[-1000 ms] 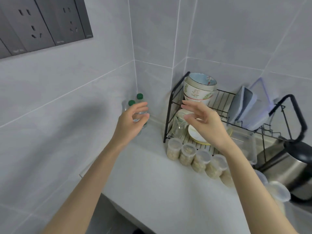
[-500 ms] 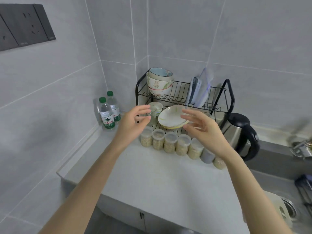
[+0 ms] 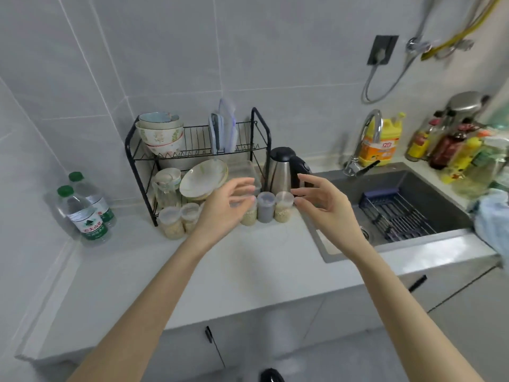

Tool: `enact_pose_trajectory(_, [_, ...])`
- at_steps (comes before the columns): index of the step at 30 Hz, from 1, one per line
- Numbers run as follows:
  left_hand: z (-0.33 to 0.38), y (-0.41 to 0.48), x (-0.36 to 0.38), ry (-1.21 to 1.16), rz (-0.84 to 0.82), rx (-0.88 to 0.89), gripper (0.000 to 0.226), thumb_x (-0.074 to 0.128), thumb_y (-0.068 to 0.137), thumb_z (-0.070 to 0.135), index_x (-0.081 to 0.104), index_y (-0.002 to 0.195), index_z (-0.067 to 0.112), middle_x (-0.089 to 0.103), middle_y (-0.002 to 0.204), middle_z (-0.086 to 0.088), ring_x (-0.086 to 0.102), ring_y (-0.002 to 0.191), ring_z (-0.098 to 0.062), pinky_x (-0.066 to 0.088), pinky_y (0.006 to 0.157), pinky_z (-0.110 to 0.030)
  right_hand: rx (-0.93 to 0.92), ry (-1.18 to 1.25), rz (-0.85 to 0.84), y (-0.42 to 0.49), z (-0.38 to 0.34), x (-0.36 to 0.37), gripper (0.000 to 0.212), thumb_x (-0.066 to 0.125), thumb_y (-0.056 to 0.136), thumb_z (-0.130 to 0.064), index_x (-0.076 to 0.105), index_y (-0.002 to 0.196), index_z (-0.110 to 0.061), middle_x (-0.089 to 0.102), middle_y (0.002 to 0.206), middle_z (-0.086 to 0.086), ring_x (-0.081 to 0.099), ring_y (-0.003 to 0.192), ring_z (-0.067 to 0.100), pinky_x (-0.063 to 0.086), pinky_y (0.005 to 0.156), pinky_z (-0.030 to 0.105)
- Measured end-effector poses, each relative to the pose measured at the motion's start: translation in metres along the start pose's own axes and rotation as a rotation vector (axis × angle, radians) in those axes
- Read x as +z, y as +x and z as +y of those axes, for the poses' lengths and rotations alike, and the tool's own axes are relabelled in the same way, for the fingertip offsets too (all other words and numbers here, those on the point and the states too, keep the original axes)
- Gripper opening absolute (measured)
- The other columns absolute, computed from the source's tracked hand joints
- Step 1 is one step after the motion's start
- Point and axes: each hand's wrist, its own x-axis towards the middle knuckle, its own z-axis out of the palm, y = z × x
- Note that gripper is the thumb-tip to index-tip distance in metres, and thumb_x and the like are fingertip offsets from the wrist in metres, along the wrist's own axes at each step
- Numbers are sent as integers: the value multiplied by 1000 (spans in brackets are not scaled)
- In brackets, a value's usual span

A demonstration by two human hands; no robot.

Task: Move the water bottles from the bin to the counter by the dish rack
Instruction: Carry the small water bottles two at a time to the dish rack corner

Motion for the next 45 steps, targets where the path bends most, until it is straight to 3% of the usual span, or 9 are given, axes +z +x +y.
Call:
enact_pose_trajectory(5, [26, -11, 53, -29, -162, 82, 34, 61, 91, 9, 58, 123, 19, 65, 114, 8, 60, 103, 2, 49, 87, -12, 60, -25, 160, -53, 4, -43, 37, 67, 89, -16, 60, 125, -24, 73, 100, -3, 67, 96, 10, 55, 90, 38])
enact_pose_trajectory(12, [72, -37, 141, -63, -411, 160, 35, 61, 92, 16, 57, 126, 24, 65, 116, 10, 61, 101, 3, 49, 83, -11, 184, -115, 375, -135, 14, -118, 35, 67, 89, -21, 61, 122, -30, 72, 98, -8, 67, 93, 6, 53, 89, 30])
enact_pose_trajectory(16, [103, -57, 196, -70, -519, 206, 35, 61, 92, 18, 58, 126, 24, 66, 117, 9, 63, 102, -7, 50, 86, -20, 224, -150, 485, -184, 17, -163, 34, 67, 89, -20, 61, 120, -31, 71, 100, -8, 66, 95, 5, 52, 85, 24])
enact_pose_trajectory(24, [167, -115, 316, -119, -737, 303, 36, 60, 91, 17, 58, 125, 26, 65, 112, 14, 62, 101, 2, 48, 74, -6, 306, -208, 718, -291, 16, -259, 52, 68, 88, -25, 45, 133, -39, 66, 100, -9, 62, 88, 5, 49, 74, 12])
enact_pose_trajectory(28, [209, -162, 390, -173, -849, 346, 35, 62, 91, 15, 59, 125, 22, 67, 115, 8, 64, 99, -1, 50, 79, -8, 342, -210, 823, -360, 15, -317, 41, 65, 91, -23, 51, 129, -31, 61, 103, -3, 57, 84, 2, 42, 71, 3])
enact_pose_trajectory(33, [261, -227, 481, -227, -965, 391, 33, 62, 91, 13, 60, 122, 23, 68, 112, 6, 65, 91, -1, 49, 77, -10, 363, -200, 960, -447, 17, -385, 31, 66, 90, -18, 60, 119, -24, 63, 101, -2, 54, 78, 6, 44, 75, 17])
enact_pose_trajectory(36, [285, -265, 529, -259, -1038, 374, 33, 62, 91, 13, 61, 123, 23, 68, 112, 6, 66, 95, -7, 51, 85, -20, 387, -197, 1049, -498, 14, -420, 31, 65, 90, -15, 60, 121, -20, 64, 96, -3, 55, 80, 9, 46, 74, 15])
enact_pose_trajectory(40, [316, -314, 585, -290, -1163, 382, 32, 61, 92, 11, 60, 122, 20, 68, 108, 6, 63, 86, 9, 50, 78, -11, 439, -219, 1164, -563, 14, -459, 31, 66, 90, -20, 60, 119, -26, 64, 93, -11, 56, 86, 10, 48, 83, 22])
enact_pose_trajectory(45, [355, -360, 648, -300, -1305, 437, 31, 60, 92, 11, 60, 122, 21, 68, 111, 7, 62, 102, -1, 49, 88, -19, 481, -254, 1281, -624, 13, -503, 30, 66, 90, -21, 60, 119, -27, 64, 96, -9, 56, 85, 8, 50, 85, 26])
